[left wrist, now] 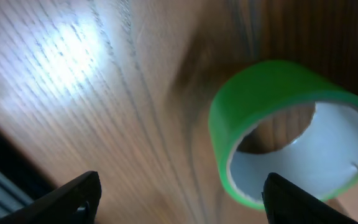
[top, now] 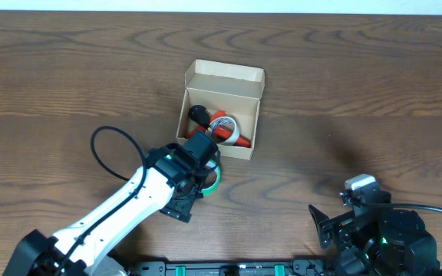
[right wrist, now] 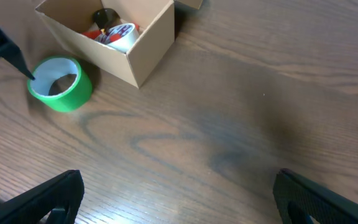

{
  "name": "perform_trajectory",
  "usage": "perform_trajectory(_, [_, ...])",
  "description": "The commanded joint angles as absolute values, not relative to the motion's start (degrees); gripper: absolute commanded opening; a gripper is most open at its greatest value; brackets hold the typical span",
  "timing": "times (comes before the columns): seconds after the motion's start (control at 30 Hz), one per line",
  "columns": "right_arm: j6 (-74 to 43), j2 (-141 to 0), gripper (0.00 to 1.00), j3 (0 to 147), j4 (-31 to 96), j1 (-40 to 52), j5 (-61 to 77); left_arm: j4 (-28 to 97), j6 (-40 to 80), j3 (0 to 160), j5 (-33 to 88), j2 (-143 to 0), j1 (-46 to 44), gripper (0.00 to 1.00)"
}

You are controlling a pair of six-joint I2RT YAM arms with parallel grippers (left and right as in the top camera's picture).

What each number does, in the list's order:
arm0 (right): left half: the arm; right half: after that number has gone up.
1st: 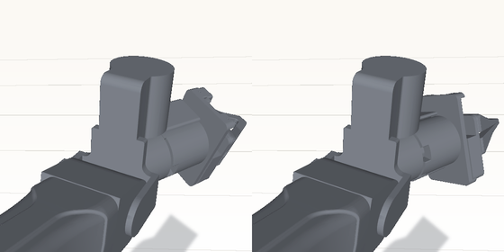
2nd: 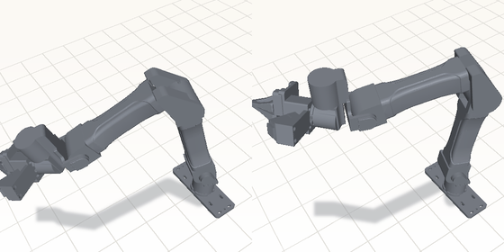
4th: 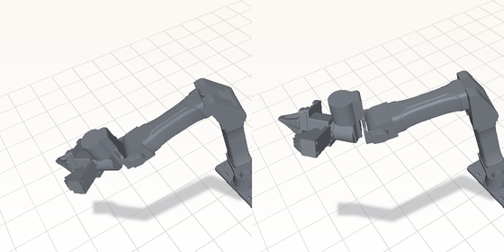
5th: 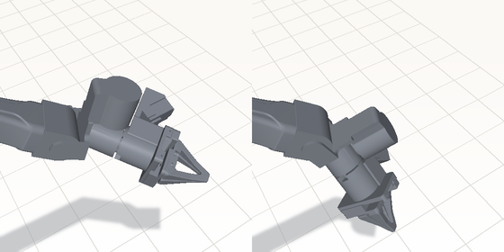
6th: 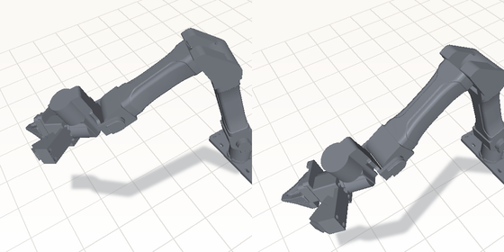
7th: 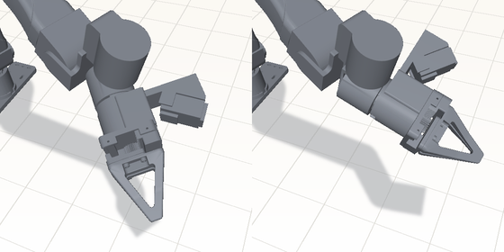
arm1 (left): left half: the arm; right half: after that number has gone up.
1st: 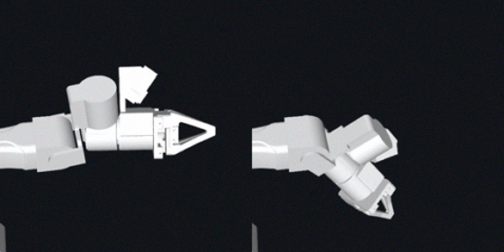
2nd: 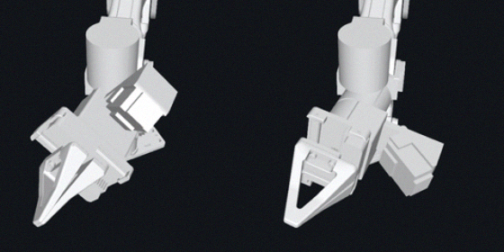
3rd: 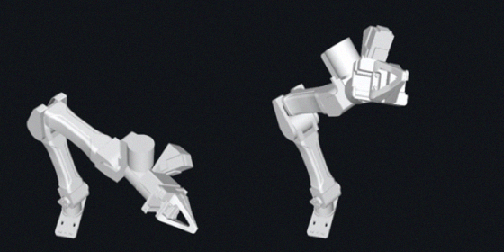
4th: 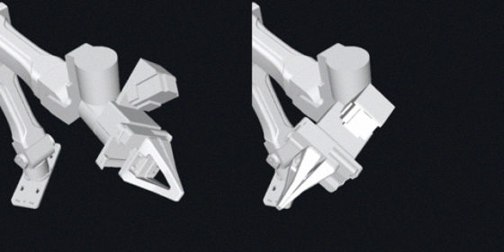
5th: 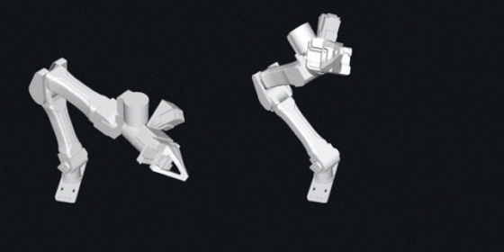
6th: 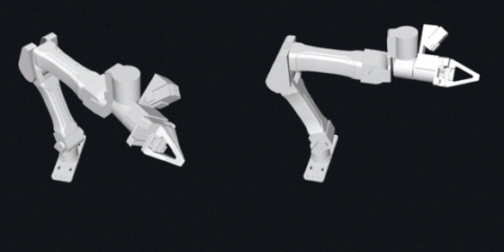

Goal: Pack container
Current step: 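Lower the left gripper to the green tape roll and grasp it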

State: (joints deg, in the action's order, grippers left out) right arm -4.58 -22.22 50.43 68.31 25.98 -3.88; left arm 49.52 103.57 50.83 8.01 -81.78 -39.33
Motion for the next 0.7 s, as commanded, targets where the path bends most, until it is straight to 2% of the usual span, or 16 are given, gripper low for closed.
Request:
perform_trajectory(0.0, [-5.3,-22.1,0.99,50.3,68.4,25.5,-4.3,46.6,105.7,49.2,8.6,-83.9,-39.4,0.83])
perform_trajectory(0.17, [-5.3,-22.1,0.99,50.3,68.4,25.5,-4.3,41.5,105.9,48.5,8.5,-87.7,-39.4,0.82])
perform_trajectory(0.33, [-5.3,-22.1,0.99,50.3,68.4,25.5,-4.3,38.7,107.2,48.5,8.5,-90.8,-39.4,0.75])
perform_trajectory(0.43, [-5.3,-22.1,0.99,50.3,68.4,25.5,-4.3,37.5,107.2,48.5,8.5,-91.6,-39.4,0.53])
perform_trajectory(0.53, [-5.3,-22.1,0.99,50.3,68.4,25.5,-4.3,37.0,107.4,48.5,8.1,-91.6,-39.4,0.14])
perform_trajectory(0.57, [-5.3,-22.1,0.99,50.3,68.4,25.5,-4.3,37.0,107.4,48.5,8.1,-91.6,-39.4,0.06])
perform_trajectory(0.67, [-5.3,-22.1,0.99,50.3,68.4,25.5,-4.3,37.1,108.1,48.5,7.6,-90.9,-39.4,0.06])
